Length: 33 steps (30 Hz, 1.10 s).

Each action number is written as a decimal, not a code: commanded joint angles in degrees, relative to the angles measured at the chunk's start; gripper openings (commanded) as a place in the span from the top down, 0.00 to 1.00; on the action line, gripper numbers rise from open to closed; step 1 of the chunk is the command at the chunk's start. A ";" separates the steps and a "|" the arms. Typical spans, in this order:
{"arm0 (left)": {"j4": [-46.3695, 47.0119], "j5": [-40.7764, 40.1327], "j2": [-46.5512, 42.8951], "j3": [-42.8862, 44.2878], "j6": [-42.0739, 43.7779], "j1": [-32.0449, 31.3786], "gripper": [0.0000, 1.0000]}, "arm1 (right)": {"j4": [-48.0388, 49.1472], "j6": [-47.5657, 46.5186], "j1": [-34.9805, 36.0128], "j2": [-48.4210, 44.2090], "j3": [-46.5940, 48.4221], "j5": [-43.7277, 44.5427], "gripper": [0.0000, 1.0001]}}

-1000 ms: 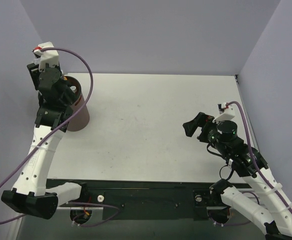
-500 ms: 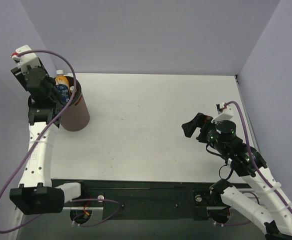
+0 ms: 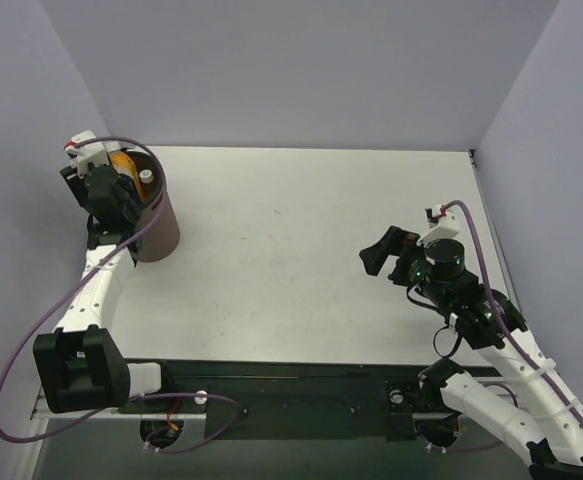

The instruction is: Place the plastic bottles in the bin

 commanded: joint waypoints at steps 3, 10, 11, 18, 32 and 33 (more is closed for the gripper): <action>5.69 -2.32 -0.32 0.07 -2.89 0.54 1.00 | 2.51 0.73 -0.28 0.91 -0.48 -0.52 0.01; -3.62 -1.72 -2.34 4.55 -3.16 0.45 0.19 | 3.57 0.91 -0.28 2.31 -0.21 -1.13 0.01; -5.63 -1.28 -3.04 5.43 -4.72 0.54 0.13 | 3.74 1.08 -0.19 2.32 -0.04 -1.13 0.01; -22.77 3.46 -7.52 14.82 -10.52 0.36 0.09 | 0.76 1.08 -0.19 1.52 1.36 3.16 0.01; -53.10 29.06 -15.79 19.07 -17.21 -16.67 0.05 | -23.58 2.75 -0.19 11.45 10.95 30.59 0.00; -53.55 28.79 -16.40 16.80 -17.74 -19.47 0.05 | -24.03 2.84 -0.19 12.15 11.21 31.03 0.00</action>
